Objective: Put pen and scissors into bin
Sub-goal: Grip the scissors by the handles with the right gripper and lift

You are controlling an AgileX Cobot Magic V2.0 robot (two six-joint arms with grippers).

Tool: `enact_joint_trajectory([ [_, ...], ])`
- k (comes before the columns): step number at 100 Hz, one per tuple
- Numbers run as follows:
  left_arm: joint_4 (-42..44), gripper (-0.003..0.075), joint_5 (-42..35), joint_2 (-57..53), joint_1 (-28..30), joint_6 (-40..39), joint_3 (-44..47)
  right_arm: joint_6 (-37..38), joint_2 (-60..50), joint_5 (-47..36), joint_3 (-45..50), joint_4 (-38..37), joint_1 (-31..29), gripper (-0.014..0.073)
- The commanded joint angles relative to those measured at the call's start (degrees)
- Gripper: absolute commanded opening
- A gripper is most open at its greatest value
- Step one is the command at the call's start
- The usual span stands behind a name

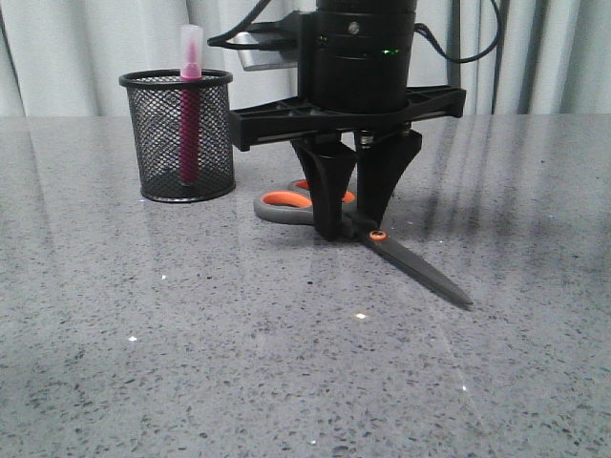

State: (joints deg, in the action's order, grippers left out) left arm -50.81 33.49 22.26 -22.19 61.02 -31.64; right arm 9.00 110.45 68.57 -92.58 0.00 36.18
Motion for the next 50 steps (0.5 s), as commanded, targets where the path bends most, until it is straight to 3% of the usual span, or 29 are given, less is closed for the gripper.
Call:
enact_joint_trajectory([
  [1, -2.39, -0.0022, -2.01, 0.65, -0.58, -0.50, -1.46, 0.05, -0.21, -3.57, -0.23, -1.49, 0.04, -0.0066],
  [23, -2.39, -0.0022, -0.51, 0.65, -0.58, -0.61, -1.46, 0.05, -5.09, -2.69, -0.44, -3.95, 0.04, -0.0066],
  [50, -2.39, -0.0022, 0.41, 0.65, -0.58, -0.61, -1.46, 1.84, -18.81, -5.77, -0.44, -4.17, 0.04, -0.0066],
])
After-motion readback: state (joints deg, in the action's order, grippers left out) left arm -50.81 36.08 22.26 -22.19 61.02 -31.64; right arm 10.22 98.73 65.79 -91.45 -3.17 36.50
